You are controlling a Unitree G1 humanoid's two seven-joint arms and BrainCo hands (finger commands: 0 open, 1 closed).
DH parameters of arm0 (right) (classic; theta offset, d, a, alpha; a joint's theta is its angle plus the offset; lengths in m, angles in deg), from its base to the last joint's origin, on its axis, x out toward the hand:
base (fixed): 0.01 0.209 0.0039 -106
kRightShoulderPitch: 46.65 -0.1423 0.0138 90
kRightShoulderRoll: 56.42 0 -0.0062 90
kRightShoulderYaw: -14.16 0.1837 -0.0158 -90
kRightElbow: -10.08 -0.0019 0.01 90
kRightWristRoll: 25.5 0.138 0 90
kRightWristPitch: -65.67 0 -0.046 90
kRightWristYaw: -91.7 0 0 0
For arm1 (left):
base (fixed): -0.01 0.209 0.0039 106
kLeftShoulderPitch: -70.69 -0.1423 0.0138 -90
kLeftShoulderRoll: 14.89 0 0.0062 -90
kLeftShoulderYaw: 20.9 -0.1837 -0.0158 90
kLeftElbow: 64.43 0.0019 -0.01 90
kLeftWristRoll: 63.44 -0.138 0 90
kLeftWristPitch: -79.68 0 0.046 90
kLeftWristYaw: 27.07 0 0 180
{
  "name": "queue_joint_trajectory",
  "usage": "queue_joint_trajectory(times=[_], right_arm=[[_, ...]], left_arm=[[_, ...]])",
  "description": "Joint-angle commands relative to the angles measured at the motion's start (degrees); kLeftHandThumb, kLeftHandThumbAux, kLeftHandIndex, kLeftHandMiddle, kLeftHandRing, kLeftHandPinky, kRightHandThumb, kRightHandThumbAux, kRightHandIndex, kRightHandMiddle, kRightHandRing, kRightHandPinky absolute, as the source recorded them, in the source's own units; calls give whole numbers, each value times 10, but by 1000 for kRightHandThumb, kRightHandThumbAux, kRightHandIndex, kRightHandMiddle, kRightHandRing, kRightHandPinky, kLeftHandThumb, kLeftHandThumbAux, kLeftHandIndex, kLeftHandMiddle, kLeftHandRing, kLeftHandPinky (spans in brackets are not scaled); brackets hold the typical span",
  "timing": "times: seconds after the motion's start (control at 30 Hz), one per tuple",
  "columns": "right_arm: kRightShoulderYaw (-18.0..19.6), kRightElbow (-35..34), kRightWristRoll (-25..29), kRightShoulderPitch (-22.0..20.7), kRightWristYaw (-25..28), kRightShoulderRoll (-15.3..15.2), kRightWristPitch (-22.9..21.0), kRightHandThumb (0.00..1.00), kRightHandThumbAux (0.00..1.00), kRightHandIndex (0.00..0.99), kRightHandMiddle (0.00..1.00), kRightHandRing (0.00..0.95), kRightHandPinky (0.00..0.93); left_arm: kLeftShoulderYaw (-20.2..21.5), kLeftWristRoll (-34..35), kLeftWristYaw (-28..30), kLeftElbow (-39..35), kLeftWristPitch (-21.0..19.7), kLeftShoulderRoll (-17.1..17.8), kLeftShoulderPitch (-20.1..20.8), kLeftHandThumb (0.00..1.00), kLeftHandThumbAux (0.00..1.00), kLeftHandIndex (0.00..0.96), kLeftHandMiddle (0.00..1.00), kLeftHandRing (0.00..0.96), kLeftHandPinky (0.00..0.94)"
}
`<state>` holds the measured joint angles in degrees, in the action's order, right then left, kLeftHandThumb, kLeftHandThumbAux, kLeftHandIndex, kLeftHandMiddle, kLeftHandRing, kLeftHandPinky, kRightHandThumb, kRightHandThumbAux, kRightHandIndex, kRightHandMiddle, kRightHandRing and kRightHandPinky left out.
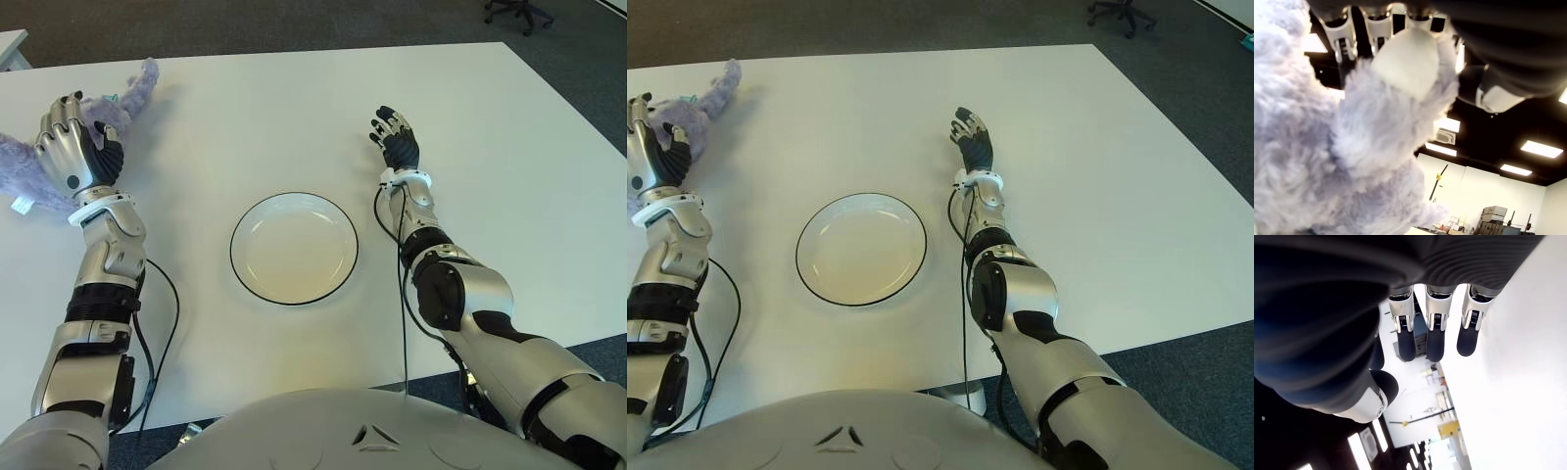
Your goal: Put the doll into the plate.
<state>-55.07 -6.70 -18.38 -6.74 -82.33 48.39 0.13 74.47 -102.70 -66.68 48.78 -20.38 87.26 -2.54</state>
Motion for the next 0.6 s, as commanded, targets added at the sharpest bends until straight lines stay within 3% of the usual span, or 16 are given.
queue_joint_trajectory(times=[0.03,0.6], right_arm=[[2,20,5,32,-3,6,-17,680,769,199,153,129,148],[3,18,6,32,-4,6,-16,686,772,195,158,134,154]], left_arm=[[-8,10,15,14,-1,4,4,699,411,139,159,175,228],[-12,29,24,31,6,3,11,670,394,150,184,211,272]])
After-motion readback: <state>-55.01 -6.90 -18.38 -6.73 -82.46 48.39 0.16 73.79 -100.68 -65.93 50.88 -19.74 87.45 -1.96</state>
